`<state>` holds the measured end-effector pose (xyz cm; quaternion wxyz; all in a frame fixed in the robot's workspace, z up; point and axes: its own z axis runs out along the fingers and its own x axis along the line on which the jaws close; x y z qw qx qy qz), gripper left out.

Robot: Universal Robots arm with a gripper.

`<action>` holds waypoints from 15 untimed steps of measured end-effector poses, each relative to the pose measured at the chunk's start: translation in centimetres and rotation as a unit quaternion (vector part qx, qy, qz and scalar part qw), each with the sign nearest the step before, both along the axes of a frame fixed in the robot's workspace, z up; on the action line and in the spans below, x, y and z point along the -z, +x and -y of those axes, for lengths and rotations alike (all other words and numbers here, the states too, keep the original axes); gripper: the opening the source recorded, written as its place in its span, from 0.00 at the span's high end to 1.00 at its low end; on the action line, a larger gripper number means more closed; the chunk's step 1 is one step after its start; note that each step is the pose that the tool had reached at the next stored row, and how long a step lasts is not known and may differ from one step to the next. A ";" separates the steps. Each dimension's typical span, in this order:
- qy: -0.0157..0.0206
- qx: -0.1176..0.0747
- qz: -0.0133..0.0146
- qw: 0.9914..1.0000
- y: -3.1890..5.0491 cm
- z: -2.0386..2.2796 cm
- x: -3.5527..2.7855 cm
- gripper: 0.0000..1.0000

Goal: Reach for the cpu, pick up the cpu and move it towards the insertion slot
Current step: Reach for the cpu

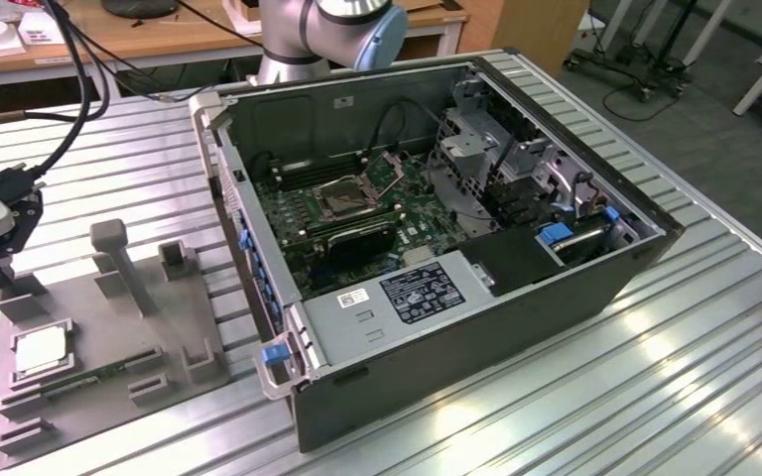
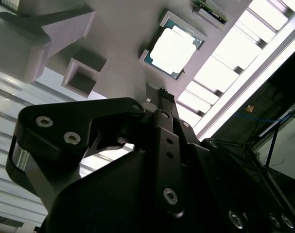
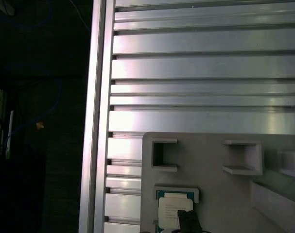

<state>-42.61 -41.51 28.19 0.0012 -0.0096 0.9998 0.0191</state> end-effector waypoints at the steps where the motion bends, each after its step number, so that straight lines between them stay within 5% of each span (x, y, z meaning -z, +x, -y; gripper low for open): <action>1: 0.000 0.000 0.000 1.000 0.00 0.00 0.01 0.89; 15: 0.000 0.000 0.000 1.000 0.00 0.00 0.62 0.89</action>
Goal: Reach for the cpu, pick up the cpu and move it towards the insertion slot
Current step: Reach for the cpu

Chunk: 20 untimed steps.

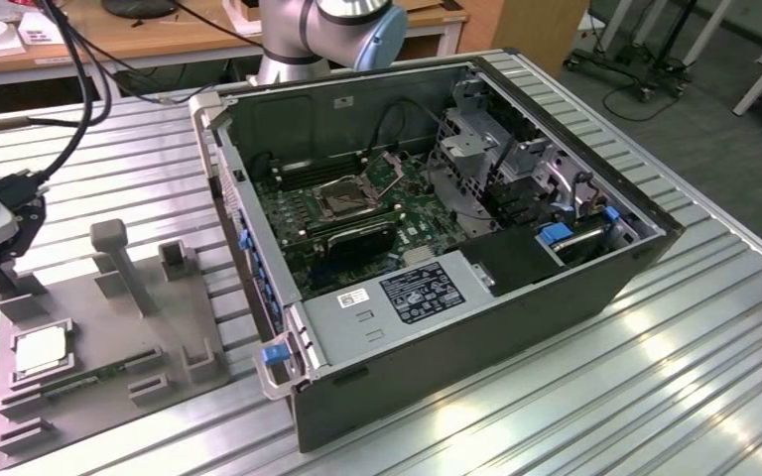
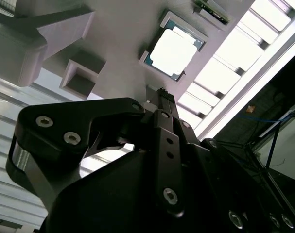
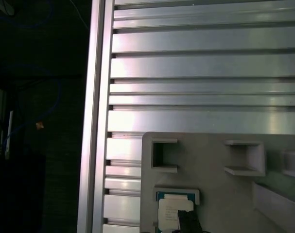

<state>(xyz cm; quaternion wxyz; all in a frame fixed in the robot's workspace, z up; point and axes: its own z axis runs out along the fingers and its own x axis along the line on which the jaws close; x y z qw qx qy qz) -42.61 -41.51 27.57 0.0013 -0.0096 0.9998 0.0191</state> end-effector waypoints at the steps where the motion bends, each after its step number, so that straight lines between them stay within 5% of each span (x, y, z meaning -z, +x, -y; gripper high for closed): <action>1: 0.000 0.000 0.000 1.000 0.00 0.00 0.07 0.89; 20: 0.000 0.000 0.000 1.000 -0.07 0.24 1.32 0.89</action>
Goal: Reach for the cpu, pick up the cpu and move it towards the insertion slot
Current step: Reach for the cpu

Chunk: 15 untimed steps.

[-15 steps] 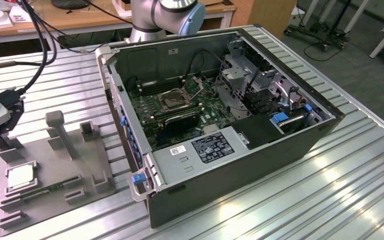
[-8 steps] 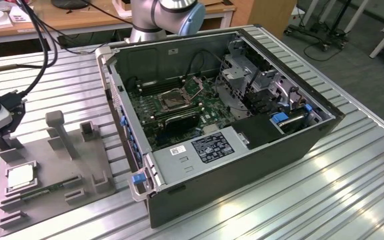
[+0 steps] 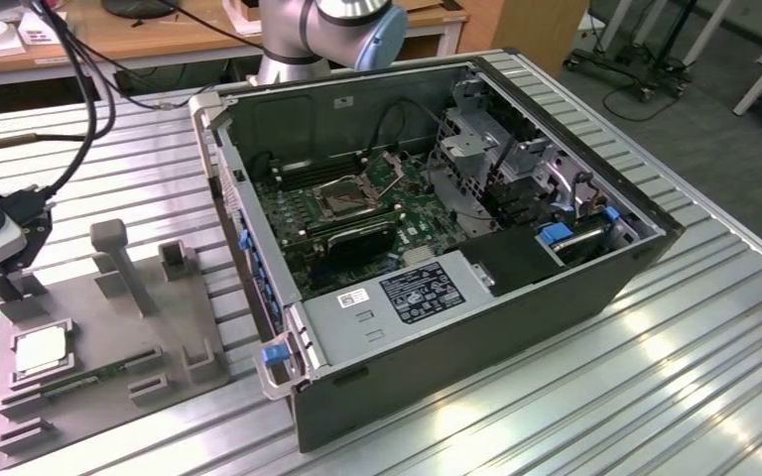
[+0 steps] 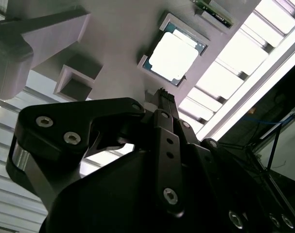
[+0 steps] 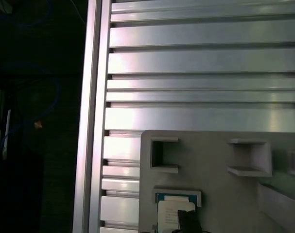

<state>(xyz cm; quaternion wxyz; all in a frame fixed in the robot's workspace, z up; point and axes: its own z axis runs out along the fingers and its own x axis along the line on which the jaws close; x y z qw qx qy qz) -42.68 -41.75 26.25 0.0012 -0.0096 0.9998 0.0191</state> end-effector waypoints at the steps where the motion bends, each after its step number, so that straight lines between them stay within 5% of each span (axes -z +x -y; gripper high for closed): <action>1: 0.000 0.000 0.000 1.000 -0.01 0.11 0.02 0.89; 15: 0.000 0.000 0.000 1.000 -0.06 1.94 0.35 0.89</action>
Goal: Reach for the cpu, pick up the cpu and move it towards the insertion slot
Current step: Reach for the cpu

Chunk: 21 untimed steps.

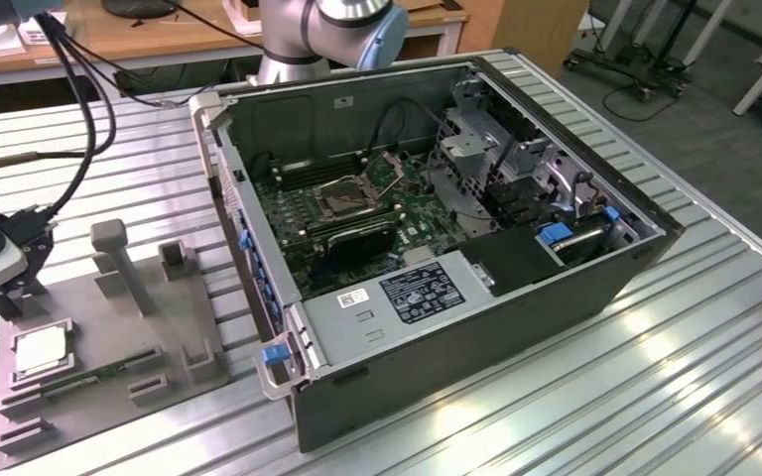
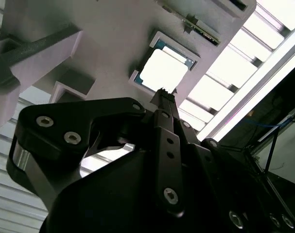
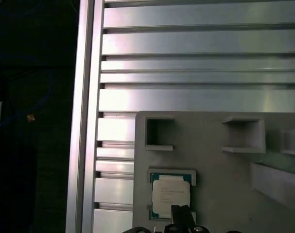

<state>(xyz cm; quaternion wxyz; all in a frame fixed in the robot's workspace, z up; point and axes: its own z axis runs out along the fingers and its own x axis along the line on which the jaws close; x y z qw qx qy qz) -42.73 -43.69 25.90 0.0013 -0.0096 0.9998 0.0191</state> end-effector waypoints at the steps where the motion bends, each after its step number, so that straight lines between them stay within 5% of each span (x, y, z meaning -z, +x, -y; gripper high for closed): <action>1: 0.000 0.000 0.000 1.000 0.00 0.12 0.05 0.89; 8: 0.000 0.000 0.000 1.000 -0.01 0.75 0.69 0.89; 21: 0.000 0.000 0.000 1.000 -0.32 0.86 2.36 0.89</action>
